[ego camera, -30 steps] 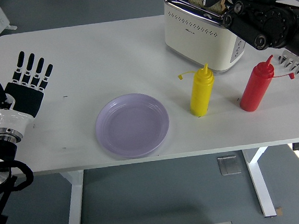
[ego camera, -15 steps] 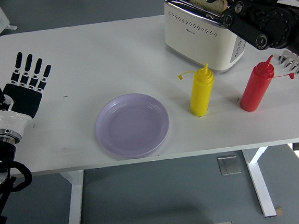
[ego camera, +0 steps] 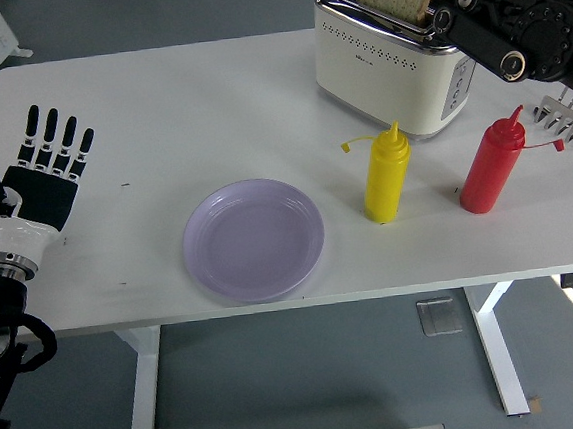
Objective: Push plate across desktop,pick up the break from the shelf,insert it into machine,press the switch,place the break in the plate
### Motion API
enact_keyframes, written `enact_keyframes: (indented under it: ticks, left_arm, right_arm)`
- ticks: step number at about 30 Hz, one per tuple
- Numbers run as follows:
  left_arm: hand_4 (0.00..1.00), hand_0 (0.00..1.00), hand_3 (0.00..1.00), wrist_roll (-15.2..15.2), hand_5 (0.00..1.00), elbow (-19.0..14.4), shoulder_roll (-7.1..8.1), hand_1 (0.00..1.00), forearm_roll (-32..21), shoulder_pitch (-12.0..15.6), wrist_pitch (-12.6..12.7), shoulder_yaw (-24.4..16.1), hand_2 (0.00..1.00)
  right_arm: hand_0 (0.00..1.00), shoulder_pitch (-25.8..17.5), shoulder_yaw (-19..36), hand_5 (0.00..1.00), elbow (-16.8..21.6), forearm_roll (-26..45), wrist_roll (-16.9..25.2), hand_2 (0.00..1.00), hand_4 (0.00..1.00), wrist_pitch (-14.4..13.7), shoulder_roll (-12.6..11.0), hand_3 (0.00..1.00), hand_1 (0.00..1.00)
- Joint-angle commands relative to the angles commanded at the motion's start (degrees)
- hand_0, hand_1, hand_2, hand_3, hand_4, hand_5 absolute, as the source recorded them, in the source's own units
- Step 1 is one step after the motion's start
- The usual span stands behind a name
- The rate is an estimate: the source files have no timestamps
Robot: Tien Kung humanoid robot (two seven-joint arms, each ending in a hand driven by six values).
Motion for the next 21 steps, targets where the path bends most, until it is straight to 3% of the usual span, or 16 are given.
enact_keyframes:
  ticks: [8,15,21]
  left_arm:
    - [0.687,0.779,0.700,0.0,0.998,-0.2,0.02,0.722,-0.2,0.4,0.0,-0.3,0.677]
    - [0.686,0.776,0.699,0.0,0.998,-0.4,-0.04,0.720,-0.2,0.6,0.0,-0.7,0.675]
    - [0.687,0.775,0.698,0.0,0.998,-0.3,-0.16,0.717,-0.2,0.8,0.0,-1.1,0.672]
  right_arm:
    - [0.329,-0.1,6.7,0.002,5.9,-6.8,-0.4,0.385,0.205,-1.3,-2.5,0.388,0.447]
    - [0.330,-1.4,11.4,0.002,14.6,-13.3,-1.5,0.385,0.203,-1.3,-5.9,0.388,0.445]
    - [0.330,-3.0,11.0,0.002,23.0,-12.4,-4.4,0.386,0.208,0.7,-8.1,0.389,0.444]
